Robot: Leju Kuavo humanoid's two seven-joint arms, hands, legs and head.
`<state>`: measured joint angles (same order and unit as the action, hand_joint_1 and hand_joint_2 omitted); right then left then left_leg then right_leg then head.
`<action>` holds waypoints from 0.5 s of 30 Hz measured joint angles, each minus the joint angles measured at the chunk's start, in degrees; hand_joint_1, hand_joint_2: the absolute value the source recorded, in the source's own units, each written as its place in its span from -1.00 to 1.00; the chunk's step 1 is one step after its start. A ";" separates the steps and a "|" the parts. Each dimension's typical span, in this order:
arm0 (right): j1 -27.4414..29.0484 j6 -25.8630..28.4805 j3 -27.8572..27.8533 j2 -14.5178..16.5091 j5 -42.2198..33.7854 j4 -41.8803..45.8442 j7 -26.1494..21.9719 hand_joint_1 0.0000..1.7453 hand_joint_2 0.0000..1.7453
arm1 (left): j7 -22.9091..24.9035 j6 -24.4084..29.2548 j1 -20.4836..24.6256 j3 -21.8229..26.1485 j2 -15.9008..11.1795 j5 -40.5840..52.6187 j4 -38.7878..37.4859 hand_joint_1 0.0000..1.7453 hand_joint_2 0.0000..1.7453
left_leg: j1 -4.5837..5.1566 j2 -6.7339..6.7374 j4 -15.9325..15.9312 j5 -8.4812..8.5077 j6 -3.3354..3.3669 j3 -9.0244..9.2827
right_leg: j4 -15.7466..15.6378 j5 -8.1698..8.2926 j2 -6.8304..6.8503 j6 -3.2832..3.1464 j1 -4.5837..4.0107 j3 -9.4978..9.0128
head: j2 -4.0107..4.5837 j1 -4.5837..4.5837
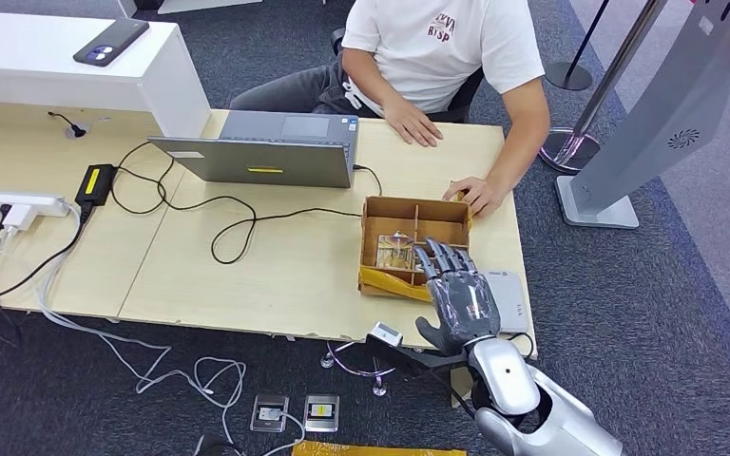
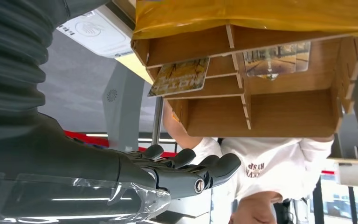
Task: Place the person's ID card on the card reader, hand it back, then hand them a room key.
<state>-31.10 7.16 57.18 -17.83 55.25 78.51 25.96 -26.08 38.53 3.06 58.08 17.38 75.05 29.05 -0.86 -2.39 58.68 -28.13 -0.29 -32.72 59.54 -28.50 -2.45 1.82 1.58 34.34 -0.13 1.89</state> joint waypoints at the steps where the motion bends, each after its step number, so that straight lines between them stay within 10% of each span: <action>1: 0.00 0.06 -0.03 0.06 -0.11 -0.29 -0.03 -1.00 1.00 | 0.00 0.00 0.00 -0.01 0.00 0.02 0.00 -1.00 1.00 | 0.00 0.00 0.00 0.00 0.00 0.00 | 0.00 0.00 0.00 0.00 0.00 0.00 | 0.00 -0.01; 15: -1.44 6.30 -3.08 2.80 -1.33 -11.74 -1.48 -1.00 1.00 | -0.25 0.00 0.00 -0.01 0.00 0.15 0.00 -1.00 1.00 | 0.00 -0.02 0.00 0.00 0.00 -0.01 | 0.00 0.00 0.01 0.00 0.00 0.00 | 0.00 0.01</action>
<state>-32.53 13.46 54.10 -15.03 53.92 66.76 24.48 -26.32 38.53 3.06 58.07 17.38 75.19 29.05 -0.86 -2.41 58.68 -28.13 -0.29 -32.73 59.54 -28.50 -2.44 1.82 1.58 34.34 -0.13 1.89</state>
